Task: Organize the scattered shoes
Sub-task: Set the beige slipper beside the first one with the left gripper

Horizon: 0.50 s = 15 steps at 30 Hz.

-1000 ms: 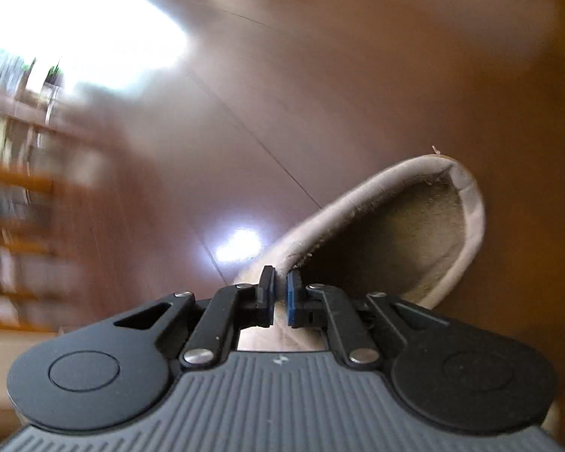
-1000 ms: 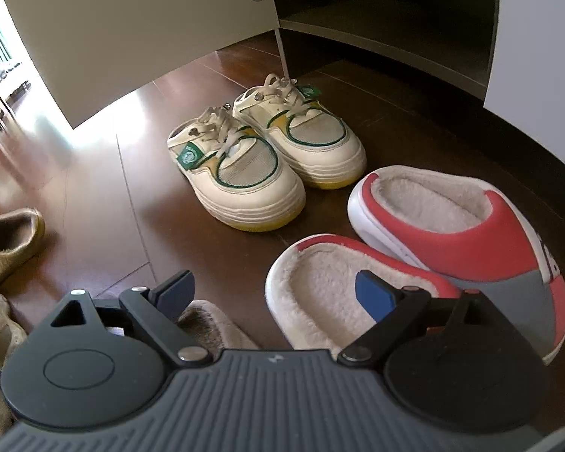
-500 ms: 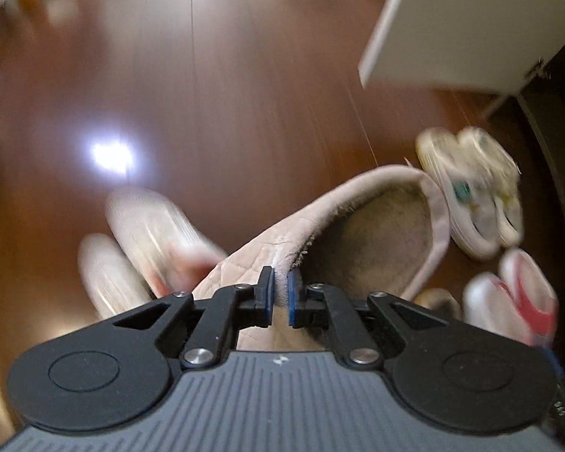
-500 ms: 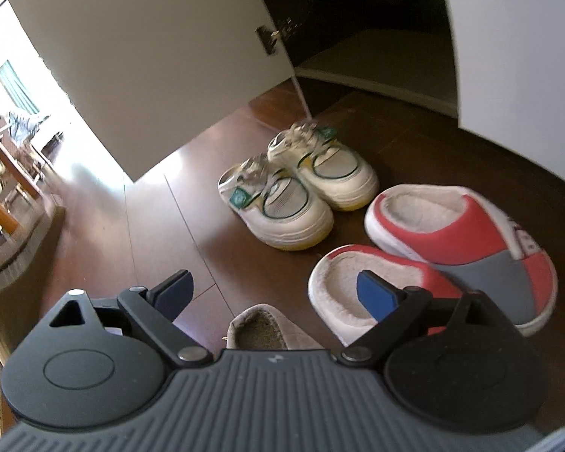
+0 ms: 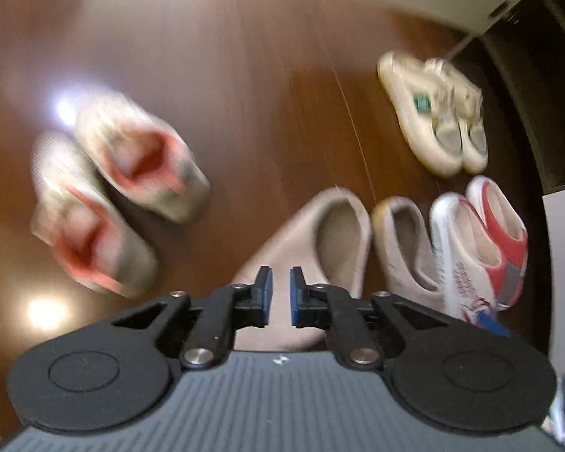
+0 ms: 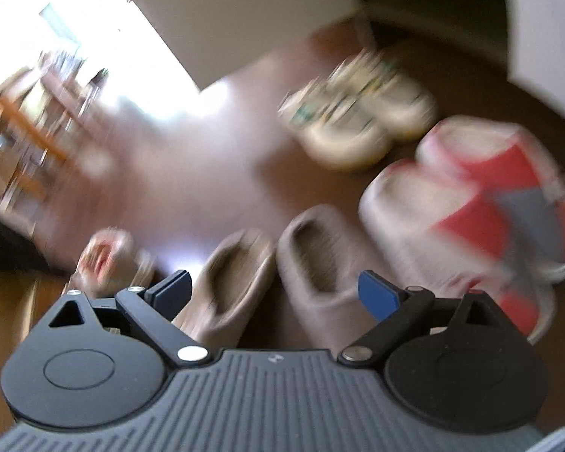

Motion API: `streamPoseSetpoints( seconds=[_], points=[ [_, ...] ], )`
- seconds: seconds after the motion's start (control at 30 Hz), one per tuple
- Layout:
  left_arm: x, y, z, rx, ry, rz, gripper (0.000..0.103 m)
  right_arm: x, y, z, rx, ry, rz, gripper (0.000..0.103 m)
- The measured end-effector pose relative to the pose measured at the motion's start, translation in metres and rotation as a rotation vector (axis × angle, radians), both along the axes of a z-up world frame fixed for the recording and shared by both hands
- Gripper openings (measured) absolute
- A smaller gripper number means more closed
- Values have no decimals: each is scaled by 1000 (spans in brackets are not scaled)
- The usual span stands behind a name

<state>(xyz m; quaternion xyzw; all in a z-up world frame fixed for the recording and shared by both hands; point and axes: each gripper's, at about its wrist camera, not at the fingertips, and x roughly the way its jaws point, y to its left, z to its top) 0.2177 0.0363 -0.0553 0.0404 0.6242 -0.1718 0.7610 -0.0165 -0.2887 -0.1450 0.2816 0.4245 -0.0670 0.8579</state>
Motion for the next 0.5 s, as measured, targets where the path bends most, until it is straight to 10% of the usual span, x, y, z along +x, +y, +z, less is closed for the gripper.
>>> streamPoseSetpoints(
  seconds=[0.23, 0.27, 0.33, 0.5],
  points=[
    [-49, 59, 64, 65, -143, 20, 41, 49, 92, -67, -36, 128, 125, 92],
    [-53, 64, 64, 65, -136, 32, 41, 54, 101, -73, -66, 129, 144, 84],
    [-64, 81, 60, 59, -109, 79, 41, 59, 114, -82, -168, 119, 216, 35],
    [-60, 88, 59, 6, -76, 111, 41, 53, 104, -81, -317, 112, 447, 24]
  ],
)
